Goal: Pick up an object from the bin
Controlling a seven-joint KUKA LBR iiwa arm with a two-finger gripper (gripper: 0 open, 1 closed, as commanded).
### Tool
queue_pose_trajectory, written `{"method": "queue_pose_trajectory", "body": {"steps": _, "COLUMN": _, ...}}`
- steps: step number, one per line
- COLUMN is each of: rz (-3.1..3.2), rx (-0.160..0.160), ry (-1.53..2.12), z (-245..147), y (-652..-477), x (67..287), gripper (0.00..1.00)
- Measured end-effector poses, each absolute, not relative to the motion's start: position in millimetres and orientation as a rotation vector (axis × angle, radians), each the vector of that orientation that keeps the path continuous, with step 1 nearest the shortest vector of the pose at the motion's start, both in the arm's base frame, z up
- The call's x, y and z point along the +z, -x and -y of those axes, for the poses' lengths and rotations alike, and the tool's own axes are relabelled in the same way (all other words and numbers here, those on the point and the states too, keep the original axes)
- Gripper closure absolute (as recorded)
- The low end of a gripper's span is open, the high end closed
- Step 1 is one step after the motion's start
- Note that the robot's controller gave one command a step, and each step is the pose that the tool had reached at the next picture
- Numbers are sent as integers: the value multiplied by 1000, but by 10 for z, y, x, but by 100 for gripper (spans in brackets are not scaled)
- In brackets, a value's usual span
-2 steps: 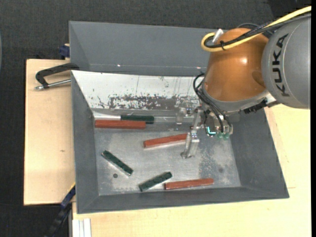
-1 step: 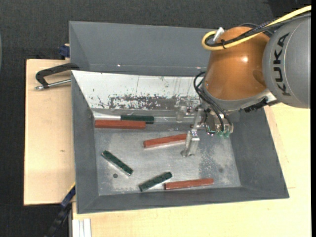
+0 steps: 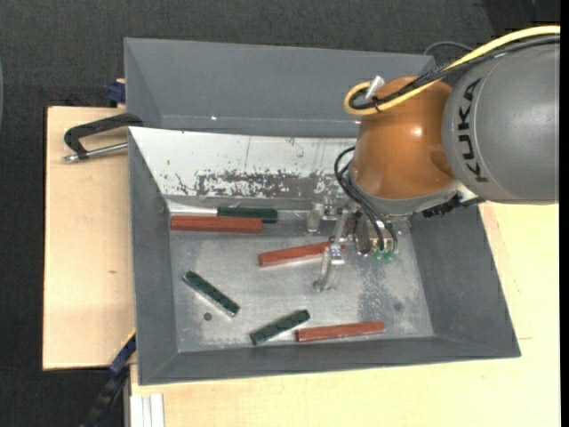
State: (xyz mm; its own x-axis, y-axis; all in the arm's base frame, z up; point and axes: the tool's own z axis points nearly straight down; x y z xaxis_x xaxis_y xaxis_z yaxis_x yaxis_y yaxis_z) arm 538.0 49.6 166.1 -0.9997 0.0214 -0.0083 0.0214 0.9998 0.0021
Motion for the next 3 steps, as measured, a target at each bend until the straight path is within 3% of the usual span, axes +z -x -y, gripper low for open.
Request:
{"method": "queue_pose_trajectory", "body": {"steps": 1, "rz": -3136, "rx": 3, "ry": -50, "z": -652, "y": -5495, "x": 1053, "gripper": 0}}
{"method": "queue_pose_trajectory", "body": {"steps": 2, "rz": -3122, "rx": 2, "ry": -350, "z": -224, "y": -5372, "x": 705, "gripper": 100}}
{"method": "queue_pose_trajectory", "body": {"steps": 3, "rz": -3122, "rx": 2, "ry": -350, "z": -224, "y": -5372, "x": 705, "gripper": 100}}
